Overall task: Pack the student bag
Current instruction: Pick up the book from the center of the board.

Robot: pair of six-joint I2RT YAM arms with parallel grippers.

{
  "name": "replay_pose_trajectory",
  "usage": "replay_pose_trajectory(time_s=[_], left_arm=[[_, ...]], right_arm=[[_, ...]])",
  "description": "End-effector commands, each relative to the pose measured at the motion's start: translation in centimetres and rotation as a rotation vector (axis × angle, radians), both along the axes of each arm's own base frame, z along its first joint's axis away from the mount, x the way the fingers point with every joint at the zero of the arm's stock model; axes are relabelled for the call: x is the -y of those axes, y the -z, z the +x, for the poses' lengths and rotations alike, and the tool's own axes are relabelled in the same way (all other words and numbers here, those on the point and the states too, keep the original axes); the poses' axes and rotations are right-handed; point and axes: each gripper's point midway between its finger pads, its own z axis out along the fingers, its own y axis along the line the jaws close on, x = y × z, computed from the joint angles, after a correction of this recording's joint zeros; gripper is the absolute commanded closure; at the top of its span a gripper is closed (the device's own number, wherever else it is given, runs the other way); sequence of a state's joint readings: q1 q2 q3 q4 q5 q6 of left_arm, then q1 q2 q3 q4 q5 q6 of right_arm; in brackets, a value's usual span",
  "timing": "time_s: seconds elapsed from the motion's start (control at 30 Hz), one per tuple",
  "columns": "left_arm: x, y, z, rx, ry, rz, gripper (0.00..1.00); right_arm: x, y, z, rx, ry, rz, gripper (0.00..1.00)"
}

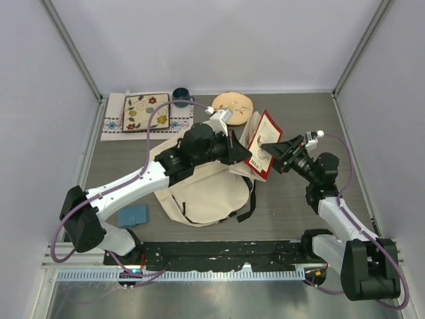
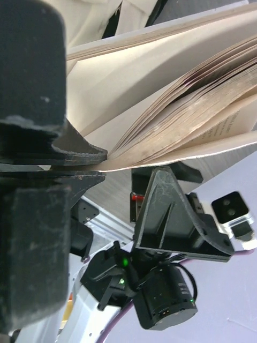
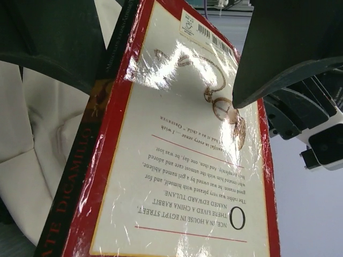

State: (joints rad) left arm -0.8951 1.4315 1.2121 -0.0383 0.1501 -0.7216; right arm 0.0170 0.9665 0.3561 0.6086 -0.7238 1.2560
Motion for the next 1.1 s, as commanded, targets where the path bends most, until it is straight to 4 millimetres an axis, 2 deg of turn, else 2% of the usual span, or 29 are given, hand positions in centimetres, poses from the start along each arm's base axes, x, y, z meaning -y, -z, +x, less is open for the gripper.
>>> replay_pose_trajectory(time_s=[0.0,0.03,0.1,0.13,0.2,0.23,0.3,0.33,0.4,0.43,0.47,0.53,0.57,0.6,0.67,0.7,0.73,0.8,0.93,1.07], left_arm=[[0.5,-6.1,-1.6,0.093,0.081,-0.214,1.0],[0.6,-6.3,-1.6,0.102,0.085,-0.229,1.0],[0.6,-6.0,-1.7,0.091,0.086,-0.231,1.0],[0.5,-5.8,-1.6,0.089,0.083,-0.228,1.0],[0.3,-5.3,-1.6,0.082,0.075,-0.214,1.0],[0.1,-5.2,-1.6,0.085,0.066,-0.211,1.0],[-0.4,-4.7,-1.5,0.077,0.044,-0.197,1.0],[-0.7,-4.3,-1.5,0.07,0.032,-0.179,1.0],[-1.1,-3.6,-1.3,0.066,0.009,-0.155,1.0],[-1.5,-3.3,-1.3,0.062,-0.001,-0.138,1.0],[-1.8,-3.2,-1.3,0.061,-0.017,-0.135,0.99],[-2.3,-2.5,-1.3,0.053,-0.035,-0.118,0.88],[-2.5,-2.4,-1.3,0.051,-0.041,-0.11,0.76],[-2.9,-1.5,-1.1,0.039,-0.058,-0.084,0.47],[-3.6,-1.1,-1.0,0.036,-0.09,-0.056,0.28],[-4.4,-0.2,-0.6,0.023,-0.136,-0.018,0.16],[-4.9,-0.4,-0.7,0.024,-0.148,-0.015,0.11],[-6.2,0.3,0.1,0.026,-0.223,0.02,0.01],[-7.2,-0.3,0.6,0.044,-0.263,0.016,0.0],[-7.1,-1.2,1.4,0.055,-0.26,0.005,0.0]], right_arm=[[-1.6,-3.8,-0.4,0.145,-0.045,0.079,0.05],[-1.8,-3.9,-0.5,0.151,-0.05,0.081,0.06],[-2.0,-4.2,-0.4,0.158,-0.047,0.089,0.16],[-2.1,-4.4,-0.6,0.165,-0.049,0.09,0.28],[-2.0,-4.7,-0.7,0.179,-0.042,0.089,0.41],[-1.9,-4.6,-0.7,0.181,-0.038,0.082,0.55],[-1.9,-4.7,-0.8,0.181,-0.033,0.077,0.68],[-1.8,-4.7,-0.8,0.181,-0.027,0.075,0.8],[-1.8,-4.8,-0.8,0.182,-0.025,0.074,0.9],[-1.8,-4.8,-0.9,0.184,-0.026,0.074,0.98],[-1.8,-4.8,-0.9,0.184,-0.026,0.074,0.99],[-1.8,-5.1,-0.9,0.187,-0.028,0.075,0.99],[-1.8,-5.2,-0.9,0.193,-0.027,0.076,0.99],[-1.7,-5.4,-0.9,0.198,-0.022,0.077,0.99],[-1.7,-5.8,-1.1,0.21,-0.023,0.077,0.99],[-1.8,-5.9,-1.1,0.214,-0.023,0.068,0.99],[-1.8,-6.0,-1.1,0.215,-0.027,0.062,0.99],[-1.9,-6.3,-1.2,0.221,-0.042,0.048,0.99],[-2.6,-7.2,-2.0,0.242,-0.1,0.047,0.99],[-3.0,-8.4,-2.8,0.268,-0.154,0.057,0.99]])
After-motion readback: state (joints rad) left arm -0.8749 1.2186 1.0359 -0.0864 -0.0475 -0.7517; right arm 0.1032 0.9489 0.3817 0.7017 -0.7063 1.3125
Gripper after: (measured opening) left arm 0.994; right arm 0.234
